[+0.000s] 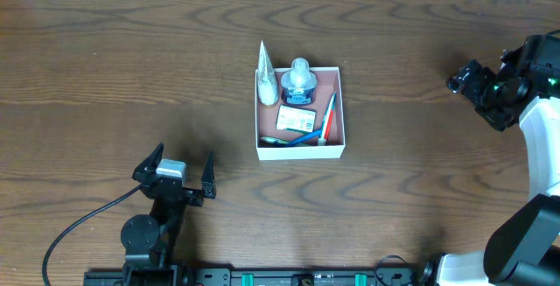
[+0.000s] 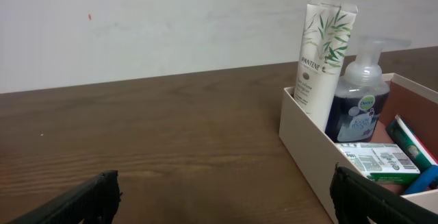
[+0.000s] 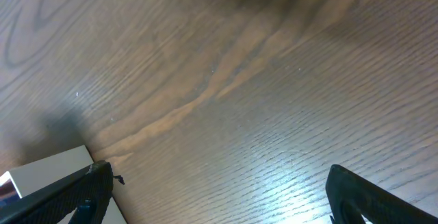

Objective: Pack container

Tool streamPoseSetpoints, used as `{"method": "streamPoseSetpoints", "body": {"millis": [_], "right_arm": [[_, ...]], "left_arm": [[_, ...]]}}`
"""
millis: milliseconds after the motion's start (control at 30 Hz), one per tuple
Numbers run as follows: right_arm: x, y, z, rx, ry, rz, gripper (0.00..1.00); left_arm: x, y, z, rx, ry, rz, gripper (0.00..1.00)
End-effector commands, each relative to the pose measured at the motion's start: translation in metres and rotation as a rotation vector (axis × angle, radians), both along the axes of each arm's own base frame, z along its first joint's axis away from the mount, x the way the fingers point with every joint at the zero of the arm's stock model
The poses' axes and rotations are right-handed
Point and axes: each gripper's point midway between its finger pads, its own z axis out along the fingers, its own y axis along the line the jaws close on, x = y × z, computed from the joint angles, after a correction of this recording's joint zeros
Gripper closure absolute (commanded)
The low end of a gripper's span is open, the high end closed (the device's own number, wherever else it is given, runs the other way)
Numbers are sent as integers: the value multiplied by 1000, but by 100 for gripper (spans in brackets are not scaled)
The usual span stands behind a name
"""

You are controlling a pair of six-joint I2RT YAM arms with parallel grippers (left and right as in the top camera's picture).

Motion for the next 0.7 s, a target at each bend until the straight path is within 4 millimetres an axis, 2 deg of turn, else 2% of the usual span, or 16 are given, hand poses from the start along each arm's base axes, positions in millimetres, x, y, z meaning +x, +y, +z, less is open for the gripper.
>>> {"method": "streamPoseSetpoints", "body": {"millis": [0,100,200,333,433,500,567,667], "right_arm": [[0,1,3,-1,-6,-5,1],[1,12,22,-17,-55,23,1],[1,35,46,-35,-121,80,1],[-5,84,85,-51,-228,205,1],[-17,118,107,-53,-297,296,1],[-30,135,113,-50,-325,343,1],[-45,146,111,-55,-345,378,1],[-57,134,101,-142,-407,343,1]], "left_arm": [[0,0,-16,10,44,0,2],[0,0,-16,10,44,0,2],[0,0,-16,10,44,0,2],[0,0,-16,10,44,0,2],[0,0,-16,10,44,0,2],[0,0,-16,10,44,0,2],[0,0,-16,10,44,0,2],[0,0,-16,10,44,0,2]]}}
